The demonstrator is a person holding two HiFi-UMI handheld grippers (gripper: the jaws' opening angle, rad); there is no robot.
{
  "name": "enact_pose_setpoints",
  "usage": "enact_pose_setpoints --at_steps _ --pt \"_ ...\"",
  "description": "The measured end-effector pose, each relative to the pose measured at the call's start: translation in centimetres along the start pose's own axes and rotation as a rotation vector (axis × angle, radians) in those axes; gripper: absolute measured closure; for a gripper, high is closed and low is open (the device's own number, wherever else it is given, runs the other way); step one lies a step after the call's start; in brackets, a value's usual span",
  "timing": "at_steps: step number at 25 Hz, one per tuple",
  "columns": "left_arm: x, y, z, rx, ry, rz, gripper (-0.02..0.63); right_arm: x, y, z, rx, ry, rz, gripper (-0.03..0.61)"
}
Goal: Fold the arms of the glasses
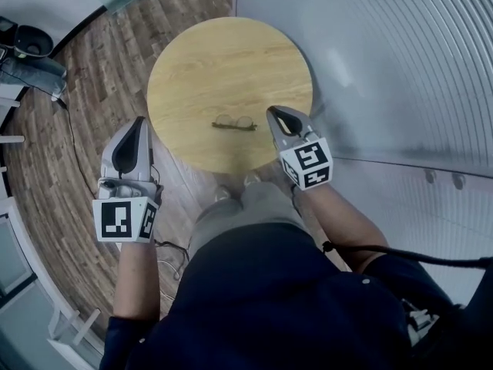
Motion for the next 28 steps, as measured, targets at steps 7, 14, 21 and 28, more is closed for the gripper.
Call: enact_pose_setpoints --at_steps 7,14,21,28 --pt "2.2 -1.8 -1.2 -0.062 -0.025 -0.009 0.611 3.4 -1.7 3.8 -0.041 -0.055 0.004 0.558" --pt "3.9 -2.2 -1.6 -0.032 -0.068 -0.037 0.611 4.1 -4.1 7.3 -0.087 -0.100 -0.010 0.561" --pt "5.0 -1.6 -1.1 -0.011 -0.075 -0.048 0.611 7.2 -4.7 8.3 -0.092 -0.166 0.026 0.566" --pt "5.7 -0.3 -1.0 -0.008 -0.071 -0.056 0.611 9.6 -5.1 7.9 -0.098 -0.194 0.027 0.568"
Point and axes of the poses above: the fingertips, and each gripper's own axes: z backward along the fingers, y to its left, x out of its top, the point moved 9 cm from there along z, backward along the fingers, and after that the axes turned 7 degrees about -x, right-handed, at the moved point
